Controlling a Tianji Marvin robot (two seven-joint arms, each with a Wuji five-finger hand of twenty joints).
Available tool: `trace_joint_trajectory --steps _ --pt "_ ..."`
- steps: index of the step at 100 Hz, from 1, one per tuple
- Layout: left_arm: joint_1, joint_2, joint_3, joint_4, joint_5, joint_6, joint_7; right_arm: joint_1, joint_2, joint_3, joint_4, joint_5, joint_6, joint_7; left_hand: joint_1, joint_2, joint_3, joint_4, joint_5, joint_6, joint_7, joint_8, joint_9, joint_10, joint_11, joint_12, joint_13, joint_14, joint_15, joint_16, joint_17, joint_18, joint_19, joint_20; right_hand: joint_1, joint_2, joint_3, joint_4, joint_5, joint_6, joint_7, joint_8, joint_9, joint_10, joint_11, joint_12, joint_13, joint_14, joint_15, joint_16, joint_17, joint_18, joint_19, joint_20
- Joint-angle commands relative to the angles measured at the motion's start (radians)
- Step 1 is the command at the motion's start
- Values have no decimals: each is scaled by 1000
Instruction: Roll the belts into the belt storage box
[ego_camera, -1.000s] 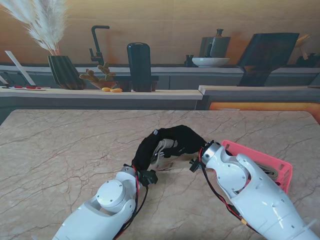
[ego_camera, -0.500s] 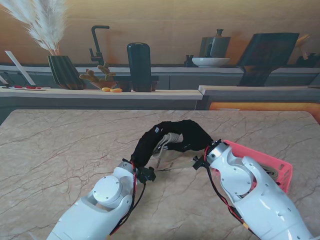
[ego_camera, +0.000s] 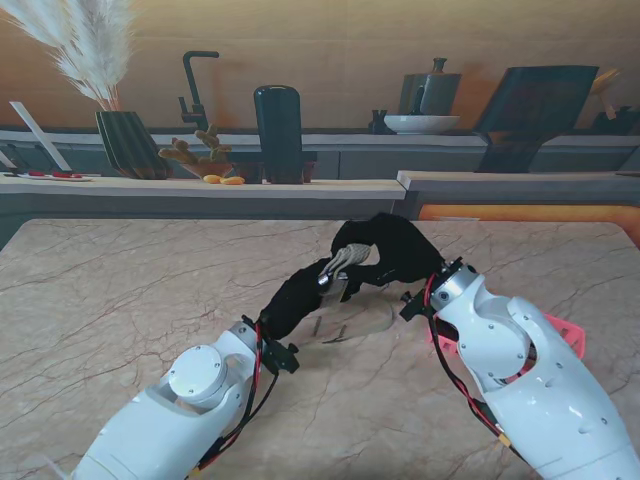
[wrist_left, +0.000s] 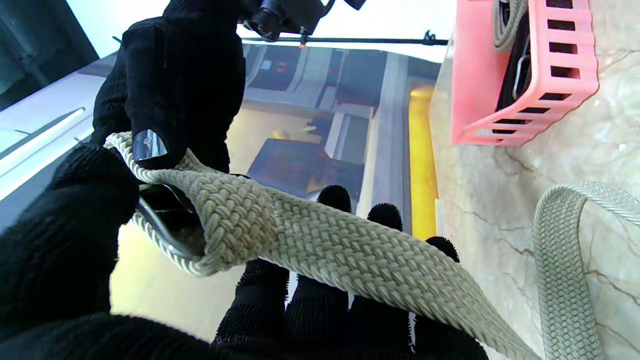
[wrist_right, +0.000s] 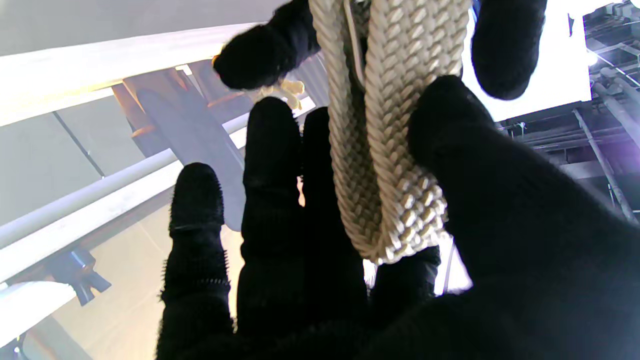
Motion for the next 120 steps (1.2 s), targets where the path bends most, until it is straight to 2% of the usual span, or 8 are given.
trace_joint_trajectory --steps 1,24,50,65,72,79,102,120 --pt "1 4 4 10 1 4 -11 3 1 13 -29 5 10 -4 -16 -57 21 -11 -4 -44 -29 10 14 -9 -3 5 38 -13 9 14 11 61 21 23 21 46 101 35 50 -154 181 42 33 -48 41 20 34 -55 20 11 -16 -9 23 -7" --pt "4 10 8 8 -14 -10 -44 13 6 34 -45 4 22 22 -4 -85 74 -15 -12 -45 -27 10 27 -19 14 22 61 -10 22 36 25 79 45 56 20 45 101 40 45 -155 179 44 29 -46 43 20 32 -56 20 13 -18 -7 23 -9" --pt "5 13 23 -7 78 29 11 20 7 46 -56 43 50 52 230 -55 133 19 -1 -14 31 27 98 -52 109 93 162 -19 113 101 96 63 203 129 20 46 99 47 43 -154 178 47 25 -47 47 24 26 -56 22 16 -21 -5 21 -11" --pt "-1 8 38 -8 101 61 35 24 7 49 -64 73 69 67 421 83 27 46 16 -15 95 38 134 -57 160 105 199 -13 179 121 122 46 316 134 22 46 97 49 42 -153 177 48 24 -47 48 24 23 -56 24 18 -24 -3 19 -13" --pt "5 2 39 -23 113 96 70 24 8 52 -68 82 73 76 596 167 -93 39 54 -14 139 50 202 -46 123 246 222 14 231 134 142 50 370 149 22 49 95 49 40 -152 176 49 22 -46 48 24 21 -53 24 19 -26 -3 18 -13" --pt "11 -7 37 -36 123 122 117 22 10 55 -72 88 76 89 670 262 -108 39 84 -32 193 105 230 -47 163 297 244 37 304 167 159 55 419 169 23 50 93 50 40 -152 176 50 20 -46 49 26 18 -55 23 19 -27 -3 17 -14" --pt "43 -49 13 -75 122 191 300 -5 18 76 -89 102 73 120 833 288 -244 29 93 -73 480 279 178 -11 345 543 297 99 492 237 221 111 541 219 27 54 84 53 36 -153 173 54 17 -44 49 28 9 -53 20 18 -32 1 11 -17" --pt "53 -59 0 -84 125 201 353 -16 21 87 -91 92 71 131 850 275 -249 30 81 -66 567 365 177 10 350 562 307 116 509 240 269 151 533 208 28 57 79 56 35 -152 170 57 15 -45 49 31 4 -53 17 16 -35 3 8 -19"
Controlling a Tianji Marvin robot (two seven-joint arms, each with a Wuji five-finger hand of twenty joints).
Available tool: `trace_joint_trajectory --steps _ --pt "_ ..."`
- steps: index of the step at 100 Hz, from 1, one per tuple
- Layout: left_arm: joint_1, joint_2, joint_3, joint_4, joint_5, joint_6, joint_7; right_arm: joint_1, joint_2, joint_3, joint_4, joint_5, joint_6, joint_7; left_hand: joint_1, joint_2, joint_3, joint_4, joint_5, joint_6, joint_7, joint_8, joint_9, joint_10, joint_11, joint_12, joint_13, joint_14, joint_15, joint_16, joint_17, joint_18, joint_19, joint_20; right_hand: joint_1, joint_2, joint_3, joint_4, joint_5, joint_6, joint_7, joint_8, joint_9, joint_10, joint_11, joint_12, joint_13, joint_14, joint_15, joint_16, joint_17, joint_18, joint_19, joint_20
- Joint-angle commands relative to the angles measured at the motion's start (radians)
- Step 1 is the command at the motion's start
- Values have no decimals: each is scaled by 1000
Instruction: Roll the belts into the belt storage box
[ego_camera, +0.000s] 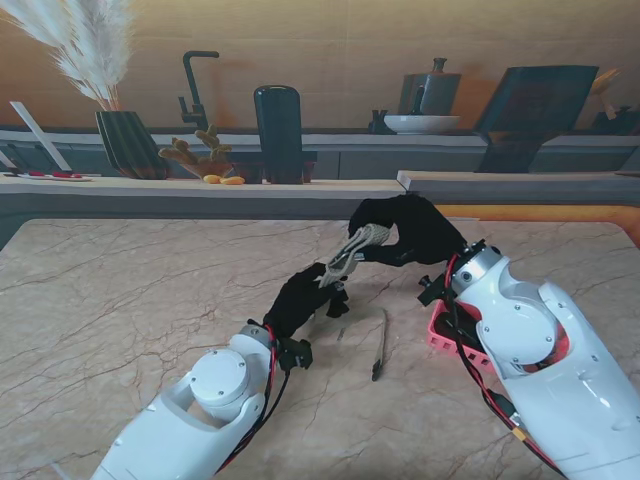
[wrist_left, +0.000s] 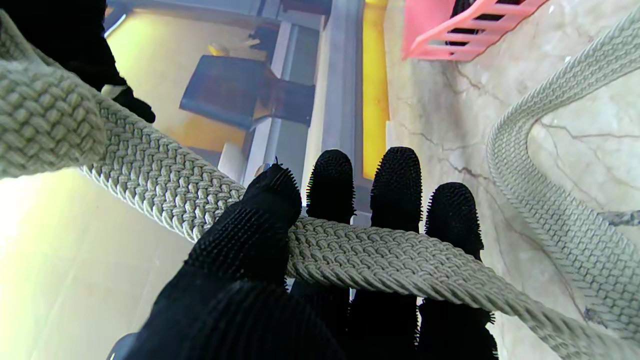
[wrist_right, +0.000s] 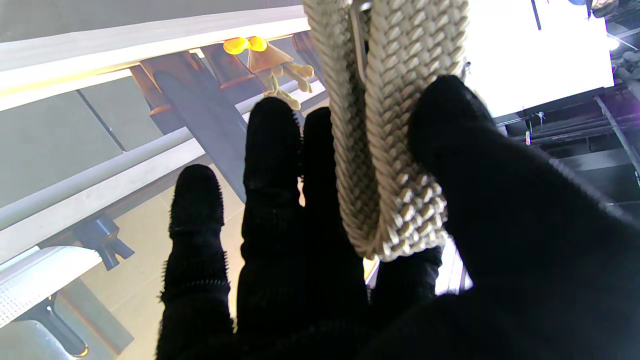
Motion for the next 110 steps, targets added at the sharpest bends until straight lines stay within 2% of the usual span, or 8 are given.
trace_joint_trajectory --steps 1,12,19,52,77,85,104,110 --pt "13 -8 -6 -11 -2 0 18 -6 3 1 -6 -14 -5 1 68 34 -9 30 -19 -30 60 31 -2 6 31 5 37 17 28 12 31 31 26 6 29 57 79 56 45 -138 153 48 16 -45 39 20 5 -51 7 12 -22 3 7 -10" --pt "20 -13 -7 -19 -3 -3 42 -2 3 -4 8 -34 -5 -7 18 -23 150 8 -16 -13 108 76 5 17 -65 -95 42 19 12 -5 56 50 27 -9 29 58 77 57 46 -140 152 51 16 -45 38 21 6 -51 7 11 -21 4 7 -10" --pt "22 -12 -7 -23 4 -2 46 1 2 -9 16 -34 2 -8 24 -12 180 12 -21 -13 122 95 0 10 -78 -108 41 17 11 -5 64 50 31 -9 30 57 76 58 46 -140 151 53 16 -43 38 22 6 -49 7 11 -22 5 6 -11" --pt "32 -14 -2 -36 4 -2 56 27 -8 -42 74 -149 17 -101 49 32 203 32 -27 -20 92 98 -33 -3 -80 -107 38 0 53 35 95 66 95 15 34 53 78 64 49 -132 148 59 14 -35 40 26 6 -41 12 12 -20 15 9 -10" --pt "40 -19 6 -40 -6 -2 72 57 -14 -81 125 -233 38 -178 20 -4 136 5 -44 -31 100 59 -28 6 -78 -106 40 -2 69 56 88 66 117 25 36 51 84 66 49 -125 149 62 13 -31 46 26 6 -34 19 11 -19 21 14 -10" --pt "44 -28 12 -40 -31 -2 90 70 -19 -103 147 -257 48 -217 -40 -12 110 13 -46 -19 74 17 -47 18 -79 -127 20 6 50 48 65 65 103 22 35 50 87 67 48 -124 149 62 11 -28 49 24 6 -32 24 12 -18 22 17 -10" --pt "44 -43 25 -34 -104 -13 104 109 -28 -162 207 -327 55 -312 -169 -49 183 13 -60 -5 -11 -59 -76 27 -45 -234 14 -1 28 21 62 46 99 26 31 54 90 68 41 -125 151 62 7 -28 57 21 4 -35 32 11 -16 24 24 -11" --pt "45 -47 29 -31 -129 -20 105 120 -31 -181 223 -339 62 -340 -248 -71 220 13 -80 9 -70 -103 -90 24 -21 -350 10 -8 9 -6 63 36 95 22 31 54 93 70 38 -124 153 62 5 -27 61 19 3 -34 36 10 -17 26 27 -13"
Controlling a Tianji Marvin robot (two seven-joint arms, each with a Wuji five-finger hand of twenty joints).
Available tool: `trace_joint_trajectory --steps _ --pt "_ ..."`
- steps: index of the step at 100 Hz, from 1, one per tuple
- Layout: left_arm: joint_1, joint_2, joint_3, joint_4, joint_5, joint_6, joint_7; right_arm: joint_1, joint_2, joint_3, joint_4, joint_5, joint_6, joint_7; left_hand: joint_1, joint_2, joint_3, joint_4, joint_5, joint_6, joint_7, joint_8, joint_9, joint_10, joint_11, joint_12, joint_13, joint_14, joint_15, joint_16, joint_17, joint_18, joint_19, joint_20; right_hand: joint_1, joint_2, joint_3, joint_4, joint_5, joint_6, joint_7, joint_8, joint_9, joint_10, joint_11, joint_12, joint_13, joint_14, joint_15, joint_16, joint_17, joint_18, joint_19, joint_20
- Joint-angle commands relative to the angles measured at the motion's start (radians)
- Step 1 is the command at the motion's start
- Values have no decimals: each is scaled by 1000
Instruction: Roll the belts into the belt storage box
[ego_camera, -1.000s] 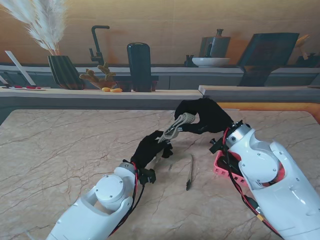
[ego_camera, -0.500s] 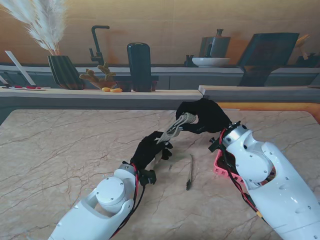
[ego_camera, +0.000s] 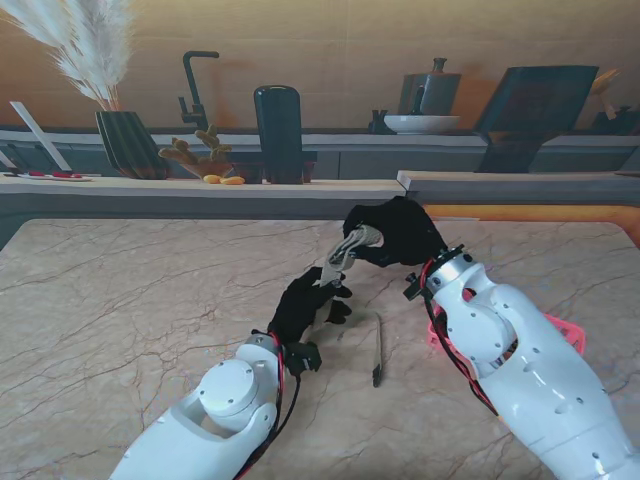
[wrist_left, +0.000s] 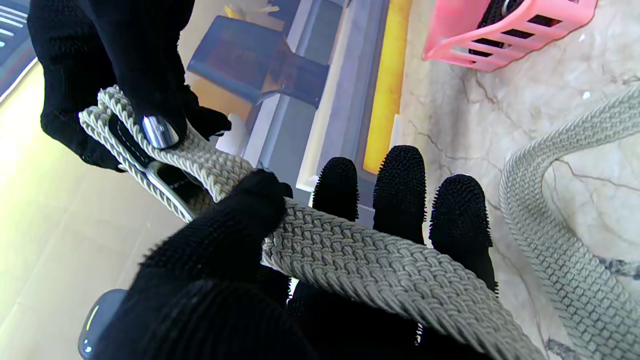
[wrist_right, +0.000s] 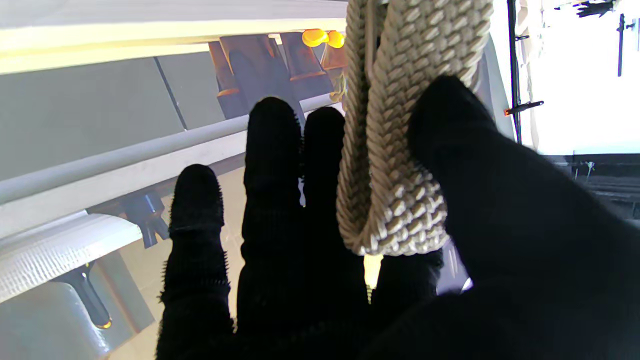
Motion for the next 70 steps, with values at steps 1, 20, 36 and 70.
trace_joint_trajectory --steps 1,20,36,70 --pt "9 -18 8 -4 -24 -13 0 9 -15 -19 12 -2 9 -12 -81 -37 34 13 -26 -42 -75 -53 -28 -5 32 -89 -4 -32 -26 -32 4 -19 8 9 31 54 92 68 46 -110 154 49 4 -22 50 7 3 -32 23 10 -16 25 28 -12" --pt "8 -34 22 9 -66 -76 32 36 -27 -73 56 -13 31 -75 -425 -107 10 26 -109 -16 -242 -149 -90 -28 -23 -165 -62 -75 -140 -100 -3 -60 -35 -16 30 56 94 70 40 -108 159 45 -2 -20 64 -1 -3 -31 34 6 -20 26 38 -18" --pt "12 -42 28 9 -100 -119 49 60 -35 -115 95 -22 46 -122 -572 -145 19 12 -182 -31 -315 -204 -174 -41 -85 -210 -148 -108 -250 -142 -42 -75 -98 -41 30 57 95 73 35 -107 163 41 -8 -20 73 -8 -6 -30 44 2 -23 29 47 -22" --pt "14 -55 29 -14 -159 -150 87 84 -42 -178 148 -44 30 -180 -617 -120 -11 8 -307 -68 -374 -255 -325 -58 -145 -246 -267 -151 -368 -175 -96 -108 -183 -69 30 57 96 79 30 -104 170 34 -15 -20 92 -20 -14 -30 59 -8 -30 33 61 -34"
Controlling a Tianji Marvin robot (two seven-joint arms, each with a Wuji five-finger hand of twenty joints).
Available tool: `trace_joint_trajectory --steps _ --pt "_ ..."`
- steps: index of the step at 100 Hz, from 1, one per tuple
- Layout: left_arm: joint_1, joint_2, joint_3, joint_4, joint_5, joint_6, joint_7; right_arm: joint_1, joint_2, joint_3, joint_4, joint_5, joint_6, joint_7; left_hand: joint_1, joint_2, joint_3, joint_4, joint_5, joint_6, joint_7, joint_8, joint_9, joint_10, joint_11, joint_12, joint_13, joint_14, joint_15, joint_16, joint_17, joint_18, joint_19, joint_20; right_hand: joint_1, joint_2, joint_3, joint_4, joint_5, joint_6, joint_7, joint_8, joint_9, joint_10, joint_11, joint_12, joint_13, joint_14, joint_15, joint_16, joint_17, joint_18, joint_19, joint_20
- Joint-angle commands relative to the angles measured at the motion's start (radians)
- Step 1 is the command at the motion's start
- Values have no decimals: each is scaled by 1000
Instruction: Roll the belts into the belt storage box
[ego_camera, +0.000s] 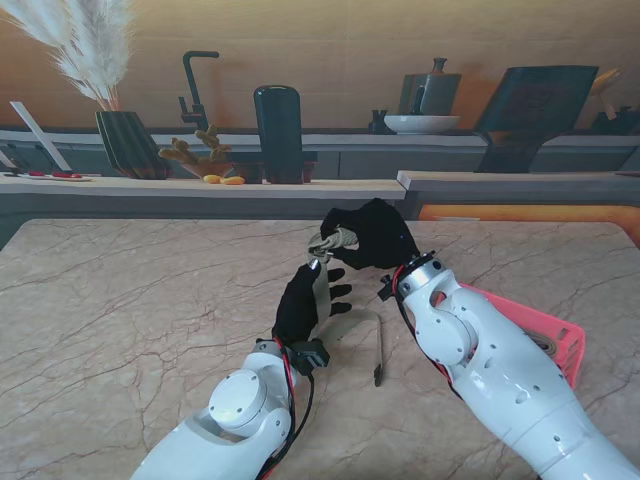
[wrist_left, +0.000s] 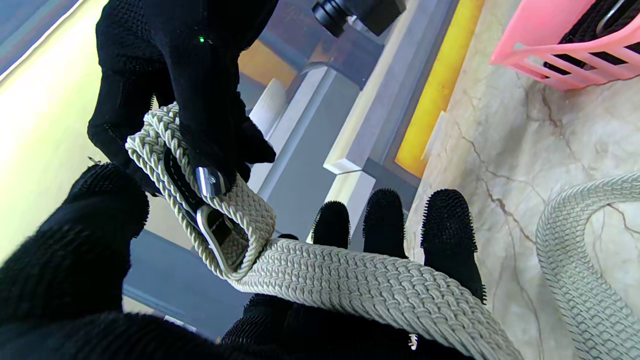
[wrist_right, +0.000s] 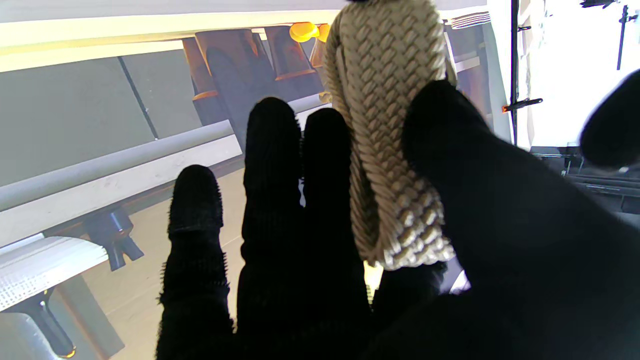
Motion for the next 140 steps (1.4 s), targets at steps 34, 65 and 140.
trace_joint_trajectory --steps 34,65,140 --pt "-21 -22 13 -13 12 -60 18 7 -15 -88 69 -1 -33 -25 -68 -95 112 -20 -60 -320 -236 -152 -119 -42 -31 -61 -68 -68 -57 -56 5 -102 -90 -46 29 53 62 66 61 -63 139 26 -3 -17 61 -18 -16 -27 32 -17 -27 30 40 -24" --pt "-24 -17 3 -27 21 -62 21 7 -21 -118 87 11 -47 -36 65 -130 199 4 -65 -346 -285 -106 -99 -48 -4 -48 -22 -65 -22 -40 40 -116 -92 -50 22 77 42 59 50 -47 127 11 -12 -12 66 -25 -28 -23 31 -29 -40 35 44 -35" --pt "-23 -2 -19 -28 64 48 -7 -107 57 -13 -46 -173 -138 87 488 -75 232 38 -52 -240 -86 -126 38 -68 186 93 215 -85 241 199 289 -137 131 -69 -200 99 5 154 -347 84 -396 60 -390 47 -65 -34 -241 3 -116 -76 -140 4 -59 -36"
